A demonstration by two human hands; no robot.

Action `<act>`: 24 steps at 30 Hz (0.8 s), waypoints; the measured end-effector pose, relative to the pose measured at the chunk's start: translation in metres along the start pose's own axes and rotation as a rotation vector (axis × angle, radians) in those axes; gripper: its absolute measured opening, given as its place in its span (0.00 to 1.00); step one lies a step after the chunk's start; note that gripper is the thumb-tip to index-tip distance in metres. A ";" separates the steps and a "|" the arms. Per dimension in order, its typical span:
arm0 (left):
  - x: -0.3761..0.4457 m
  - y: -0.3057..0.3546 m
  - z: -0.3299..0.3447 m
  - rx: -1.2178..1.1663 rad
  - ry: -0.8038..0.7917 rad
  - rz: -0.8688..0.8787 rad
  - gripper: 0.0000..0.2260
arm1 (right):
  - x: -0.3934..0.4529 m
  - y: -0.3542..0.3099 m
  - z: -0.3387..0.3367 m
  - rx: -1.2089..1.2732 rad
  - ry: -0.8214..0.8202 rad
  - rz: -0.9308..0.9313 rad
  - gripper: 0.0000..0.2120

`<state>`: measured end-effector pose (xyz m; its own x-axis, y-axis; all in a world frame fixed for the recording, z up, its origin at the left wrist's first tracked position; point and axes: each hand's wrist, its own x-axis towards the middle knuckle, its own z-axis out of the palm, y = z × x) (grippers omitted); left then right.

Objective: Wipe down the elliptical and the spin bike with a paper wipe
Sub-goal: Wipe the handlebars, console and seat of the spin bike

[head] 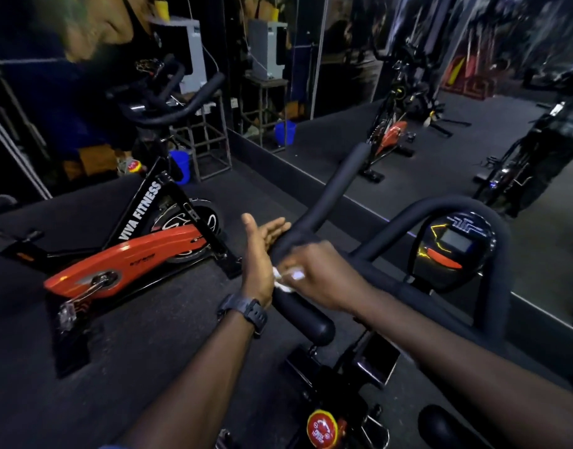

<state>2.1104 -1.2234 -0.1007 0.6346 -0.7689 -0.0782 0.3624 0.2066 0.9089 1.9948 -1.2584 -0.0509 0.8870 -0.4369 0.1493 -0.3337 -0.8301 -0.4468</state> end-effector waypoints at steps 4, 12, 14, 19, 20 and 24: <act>0.000 0.000 0.001 -0.012 0.016 0.039 0.39 | -0.054 -0.008 -0.024 0.034 -0.206 -0.130 0.06; 0.000 -0.005 -0.003 0.087 -0.047 0.109 0.38 | -0.008 0.015 0.009 -0.042 0.063 0.124 0.07; 0.002 -0.007 -0.003 0.183 -0.028 0.183 0.38 | -0.044 0.020 -0.005 -0.056 -0.028 0.054 0.07; 0.005 -0.011 -0.003 0.249 -0.037 0.226 0.37 | -0.035 0.017 -0.010 -0.010 0.011 0.050 0.06; 0.006 -0.011 -0.004 0.244 -0.044 0.207 0.37 | -0.015 0.014 0.002 -0.048 0.063 0.060 0.06; 0.003 -0.008 -0.005 0.232 -0.029 0.149 0.39 | 0.023 -0.001 0.012 -0.094 0.179 0.140 0.08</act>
<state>2.1128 -1.2247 -0.1107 0.6484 -0.7578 0.0724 0.0983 0.1776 0.9792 2.0195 -1.2632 -0.0578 0.7623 -0.5972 0.2496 -0.4846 -0.7822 -0.3916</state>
